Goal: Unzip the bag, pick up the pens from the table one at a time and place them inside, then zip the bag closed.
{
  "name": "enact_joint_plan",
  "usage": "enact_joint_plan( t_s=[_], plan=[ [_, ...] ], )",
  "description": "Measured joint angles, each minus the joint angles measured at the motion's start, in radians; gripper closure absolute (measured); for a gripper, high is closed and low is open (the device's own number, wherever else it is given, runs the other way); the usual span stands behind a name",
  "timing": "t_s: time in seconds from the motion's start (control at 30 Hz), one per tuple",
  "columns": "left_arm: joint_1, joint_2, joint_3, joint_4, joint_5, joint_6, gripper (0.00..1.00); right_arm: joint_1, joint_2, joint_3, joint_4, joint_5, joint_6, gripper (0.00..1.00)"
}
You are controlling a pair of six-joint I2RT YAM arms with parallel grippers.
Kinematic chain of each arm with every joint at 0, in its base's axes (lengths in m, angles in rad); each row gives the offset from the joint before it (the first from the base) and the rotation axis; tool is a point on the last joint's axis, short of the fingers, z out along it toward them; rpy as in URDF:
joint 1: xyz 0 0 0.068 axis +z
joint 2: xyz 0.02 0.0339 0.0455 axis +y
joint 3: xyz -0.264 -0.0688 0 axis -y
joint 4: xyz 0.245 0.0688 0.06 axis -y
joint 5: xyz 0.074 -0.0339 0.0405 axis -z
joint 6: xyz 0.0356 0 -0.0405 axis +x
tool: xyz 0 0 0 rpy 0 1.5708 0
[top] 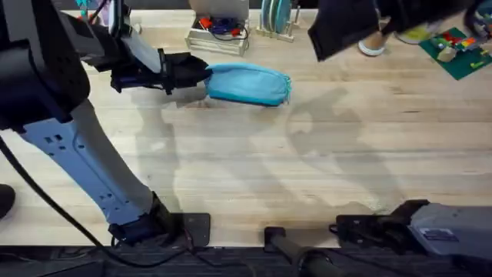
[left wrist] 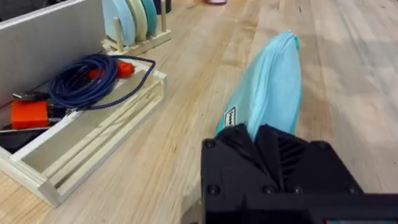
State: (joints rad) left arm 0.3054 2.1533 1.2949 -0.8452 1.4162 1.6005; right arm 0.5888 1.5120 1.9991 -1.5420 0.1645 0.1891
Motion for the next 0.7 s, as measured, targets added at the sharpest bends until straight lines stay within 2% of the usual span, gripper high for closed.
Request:
enact_joint_plan(
  t_s=[0.2,0.37,0.5,0.7],
  plan=[
    [0.0,0.0,0.0,0.0,0.0,0.0,0.962,0.0,-0.192,-0.369,0.237,-0.009,0.026,0.003],
    [0.0,0.0,0.0,0.0,0.0,0.0,0.962,0.0,-0.273,-0.563,0.371,-0.051,0.038,0.003],
    [0.0,0.0,0.0,-0.001,0.0,0.0,0.962,0.0,-0.277,-0.612,0.39,-0.073,0.043,0.003],
    [0.0,0.0,0.0,-0.001,0.0,0.0,0.961,0.0,-0.277,-0.616,0.391,-0.083,0.043,0.003]
  ],
)
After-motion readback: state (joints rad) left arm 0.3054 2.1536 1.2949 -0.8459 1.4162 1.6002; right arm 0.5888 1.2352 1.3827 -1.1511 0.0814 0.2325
